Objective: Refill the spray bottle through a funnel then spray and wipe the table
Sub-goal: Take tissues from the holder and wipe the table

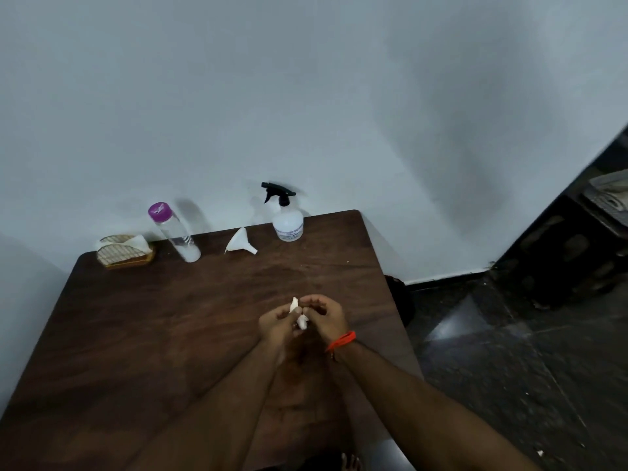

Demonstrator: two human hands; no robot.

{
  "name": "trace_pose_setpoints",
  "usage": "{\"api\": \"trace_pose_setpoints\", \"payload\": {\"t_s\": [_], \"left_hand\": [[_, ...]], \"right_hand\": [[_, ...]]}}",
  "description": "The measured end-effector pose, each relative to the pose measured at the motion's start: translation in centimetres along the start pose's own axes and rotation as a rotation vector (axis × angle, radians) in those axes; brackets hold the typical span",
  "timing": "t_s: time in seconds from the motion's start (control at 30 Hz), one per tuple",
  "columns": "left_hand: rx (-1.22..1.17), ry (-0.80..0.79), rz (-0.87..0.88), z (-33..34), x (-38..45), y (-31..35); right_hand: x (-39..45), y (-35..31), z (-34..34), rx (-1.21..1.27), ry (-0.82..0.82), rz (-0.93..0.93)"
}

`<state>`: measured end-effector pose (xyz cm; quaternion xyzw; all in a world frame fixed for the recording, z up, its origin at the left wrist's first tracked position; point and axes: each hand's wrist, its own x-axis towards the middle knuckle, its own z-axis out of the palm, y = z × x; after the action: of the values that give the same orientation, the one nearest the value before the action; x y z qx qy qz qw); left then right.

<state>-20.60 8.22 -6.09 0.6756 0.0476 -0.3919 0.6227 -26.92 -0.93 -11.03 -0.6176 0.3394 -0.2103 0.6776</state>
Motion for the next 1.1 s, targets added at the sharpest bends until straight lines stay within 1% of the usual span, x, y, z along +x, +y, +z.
{"api": "trace_pose_setpoints", "payload": {"t_s": [0.03,0.1,0.17,0.27,0.33,0.4,0.5,0.57,0.63,0.73,0.83,0.9,1.0,1.1], "left_hand": [[0.015,0.005,0.022,0.8,0.2,0.3],[0.127,0.023,0.109,2.6,1.1,0.8],[0.224,0.036,0.185,4.4,1.8,1.4],[0.313,0.043,0.249,7.6,2.3,1.9],[0.335,-0.023,0.237,10.1,1.9,1.7],[0.366,-0.119,0.212,11.9,1.2,1.9],[0.531,-0.264,0.236,14.3,2.0,1.2],[0.633,-0.334,0.223,15.9,2.5,0.5],[0.607,-0.331,0.176,17.0,2.7,0.0],[0.548,-0.340,0.048,18.6,1.5,0.8],[0.489,-0.370,-0.037,20.0,1.7,0.9],[0.453,-0.388,-0.031,21.2,2.0,1.2],[0.469,-0.439,0.004,22.2,2.3,1.8],[0.453,-0.454,0.012,22.4,3.4,1.8]], "right_hand": [[0.3,-0.3,-0.8,0.017,0.020,-0.004],[0.9,-0.8,-2.4,0.056,0.048,-0.005],[1.2,-1.6,-3.7,0.097,0.032,-0.006],[1.7,-3.0,-6.0,0.155,0.068,0.012],[2.1,-3.4,-8.3,0.167,0.124,0.015],[2.6,-3.6,-10.4,0.110,0.164,0.023],[3.5,-2.9,-13.6,0.014,0.217,0.008],[4.3,-2.1,-15.7,-0.067,0.286,-0.010],[5.1,-1.5,-17.6,-0.141,0.390,0.011],[5.9,-2.3,-20.2,-0.232,0.528,0.031],[8.2,-2.0,-22.7,-0.276,0.586,0.056],[10.3,-1.8,-23.9,-0.287,0.599,0.079],[13.2,-1.4,-25.7,-0.307,0.487,0.219],[16.3,1.9,-28.4,-0.277,0.476,0.327]]}}
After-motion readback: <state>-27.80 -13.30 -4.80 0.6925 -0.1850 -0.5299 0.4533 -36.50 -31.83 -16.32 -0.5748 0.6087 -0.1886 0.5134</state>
